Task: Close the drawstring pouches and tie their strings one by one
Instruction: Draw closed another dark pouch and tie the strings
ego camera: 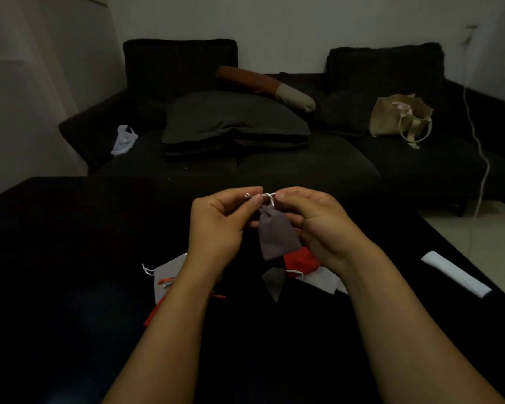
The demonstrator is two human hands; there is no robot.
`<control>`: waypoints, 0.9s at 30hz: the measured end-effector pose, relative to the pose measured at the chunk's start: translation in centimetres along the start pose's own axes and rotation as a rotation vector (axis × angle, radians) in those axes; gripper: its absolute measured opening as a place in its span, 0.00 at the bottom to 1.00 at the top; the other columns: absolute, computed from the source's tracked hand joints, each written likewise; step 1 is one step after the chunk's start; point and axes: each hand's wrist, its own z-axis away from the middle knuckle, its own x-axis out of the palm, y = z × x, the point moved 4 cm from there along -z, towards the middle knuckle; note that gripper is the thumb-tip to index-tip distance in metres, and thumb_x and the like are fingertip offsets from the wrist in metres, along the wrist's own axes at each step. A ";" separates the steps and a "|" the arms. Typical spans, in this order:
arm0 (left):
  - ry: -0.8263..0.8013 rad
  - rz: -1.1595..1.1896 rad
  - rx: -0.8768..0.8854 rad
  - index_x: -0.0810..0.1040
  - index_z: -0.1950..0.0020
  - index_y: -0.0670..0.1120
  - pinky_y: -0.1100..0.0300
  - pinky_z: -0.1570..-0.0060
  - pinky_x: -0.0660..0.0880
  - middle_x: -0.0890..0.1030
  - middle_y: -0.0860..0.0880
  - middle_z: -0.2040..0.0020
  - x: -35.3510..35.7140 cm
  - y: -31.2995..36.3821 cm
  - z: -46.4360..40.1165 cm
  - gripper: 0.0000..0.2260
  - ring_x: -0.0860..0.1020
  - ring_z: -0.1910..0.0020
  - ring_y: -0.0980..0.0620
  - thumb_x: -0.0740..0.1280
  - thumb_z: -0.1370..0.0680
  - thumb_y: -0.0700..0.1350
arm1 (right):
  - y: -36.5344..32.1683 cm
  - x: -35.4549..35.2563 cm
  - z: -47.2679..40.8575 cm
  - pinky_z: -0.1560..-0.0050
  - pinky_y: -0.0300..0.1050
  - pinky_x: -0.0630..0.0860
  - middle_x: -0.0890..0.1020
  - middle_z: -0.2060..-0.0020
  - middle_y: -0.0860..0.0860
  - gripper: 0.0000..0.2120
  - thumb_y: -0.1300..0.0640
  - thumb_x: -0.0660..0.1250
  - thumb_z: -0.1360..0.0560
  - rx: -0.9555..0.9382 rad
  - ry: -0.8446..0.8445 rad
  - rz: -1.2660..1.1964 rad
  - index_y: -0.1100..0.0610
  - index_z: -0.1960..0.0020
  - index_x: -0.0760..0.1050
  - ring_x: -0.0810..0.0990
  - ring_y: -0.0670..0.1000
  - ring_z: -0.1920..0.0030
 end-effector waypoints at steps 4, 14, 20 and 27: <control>0.021 0.121 -0.120 0.84 0.50 0.46 0.64 0.62 0.79 0.87 0.47 0.57 -0.2 0.0 -0.1 0.05 0.85 0.57 0.53 0.68 0.21 0.41 | 0.0 -0.3 -0.5 0.59 0.44 0.74 0.81 0.61 0.54 0.09 0.60 0.64 0.21 -0.010 0.081 -0.028 0.55 0.58 0.80 0.80 0.50 0.59; 0.073 0.536 -0.394 0.80 0.55 0.48 0.68 0.71 0.71 0.85 0.51 0.53 0.0 -0.7 -0.4 0.11 0.78 0.67 0.60 0.61 0.17 0.47 | 0.2 0.6 -0.5 0.48 0.51 0.75 0.84 0.61 0.56 0.19 0.52 0.58 0.17 -0.012 0.060 -0.208 0.59 0.56 0.83 0.81 0.52 0.59; -0.010 0.830 -0.572 0.75 0.54 0.47 0.69 0.70 0.71 0.84 0.50 0.63 1.7 -0.9 0.2 0.10 0.77 0.72 0.59 0.58 0.17 0.47 | 0.1 1.7 -0.9 0.53 0.46 0.71 0.80 0.66 0.55 0.18 0.48 0.60 0.19 -0.009 -0.031 -0.634 0.61 0.58 0.79 0.77 0.53 0.59; 0.043 0.710 -0.437 0.73 0.60 0.46 0.67 0.71 0.74 0.75 0.51 0.70 1.0 -0.7 -0.7 0.13 0.74 0.72 0.57 0.58 0.16 0.44 | -1.0 0.6 -0.4 0.78 0.35 0.51 0.69 0.72 0.49 0.18 0.52 0.55 0.16 -0.096 0.035 -0.347 0.55 0.64 0.65 0.57 0.43 0.77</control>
